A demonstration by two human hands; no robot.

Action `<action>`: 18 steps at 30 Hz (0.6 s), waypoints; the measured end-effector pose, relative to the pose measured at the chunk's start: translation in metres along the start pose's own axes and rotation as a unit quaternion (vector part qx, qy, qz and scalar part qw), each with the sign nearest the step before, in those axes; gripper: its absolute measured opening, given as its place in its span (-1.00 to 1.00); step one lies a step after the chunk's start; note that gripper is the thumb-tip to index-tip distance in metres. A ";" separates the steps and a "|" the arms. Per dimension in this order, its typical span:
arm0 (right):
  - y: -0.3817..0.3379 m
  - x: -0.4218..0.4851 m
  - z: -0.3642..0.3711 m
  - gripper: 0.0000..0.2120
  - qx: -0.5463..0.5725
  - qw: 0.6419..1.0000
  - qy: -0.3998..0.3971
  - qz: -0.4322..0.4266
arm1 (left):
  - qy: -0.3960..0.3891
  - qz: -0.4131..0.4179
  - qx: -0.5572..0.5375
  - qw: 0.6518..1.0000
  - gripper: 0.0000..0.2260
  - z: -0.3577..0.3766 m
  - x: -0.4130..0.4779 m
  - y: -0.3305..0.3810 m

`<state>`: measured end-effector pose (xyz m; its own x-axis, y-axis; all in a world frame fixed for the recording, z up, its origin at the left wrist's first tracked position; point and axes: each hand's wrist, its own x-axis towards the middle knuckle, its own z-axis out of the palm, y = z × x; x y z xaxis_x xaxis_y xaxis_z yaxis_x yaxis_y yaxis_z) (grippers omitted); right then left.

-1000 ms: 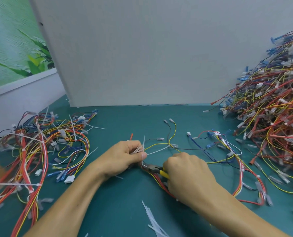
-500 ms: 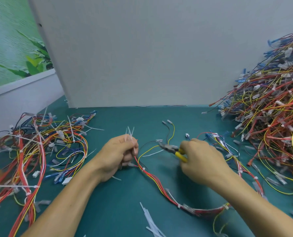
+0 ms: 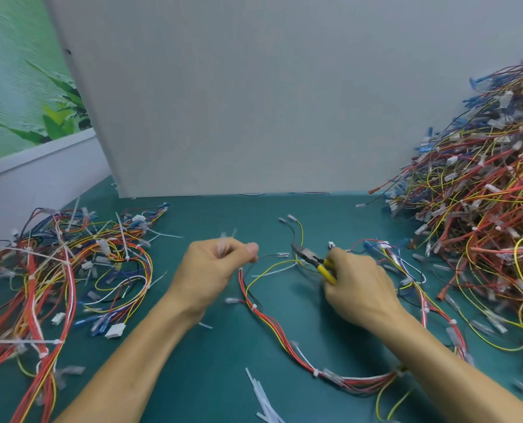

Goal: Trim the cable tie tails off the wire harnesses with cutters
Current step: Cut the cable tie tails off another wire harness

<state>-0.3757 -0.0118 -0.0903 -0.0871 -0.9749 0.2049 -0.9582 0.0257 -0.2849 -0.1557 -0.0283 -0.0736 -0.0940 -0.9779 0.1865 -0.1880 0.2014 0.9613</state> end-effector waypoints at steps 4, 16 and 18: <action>0.003 0.001 -0.016 -0.95 0.073 0.995 -0.058 -0.024 | -0.081 0.091 0.241 0.963 -0.92 0.012 -0.008 -0.004; 0.013 -0.005 -0.067 -0.89 0.469 0.823 -0.301 -0.108 | -0.001 0.262 0.293 0.920 -0.80 0.017 -0.012 -0.008; 0.017 -0.004 -0.062 -0.88 0.531 0.777 -0.322 -0.102 | 0.069 0.230 0.168 0.956 -0.77 0.020 -0.010 -0.005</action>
<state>-0.4087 0.0067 -0.0380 0.5192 -0.8520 -0.0669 -0.1390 -0.0070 -0.9903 -0.1728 -0.0181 -0.0846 -0.1172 -0.7750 0.6210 -0.4639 0.5956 0.6558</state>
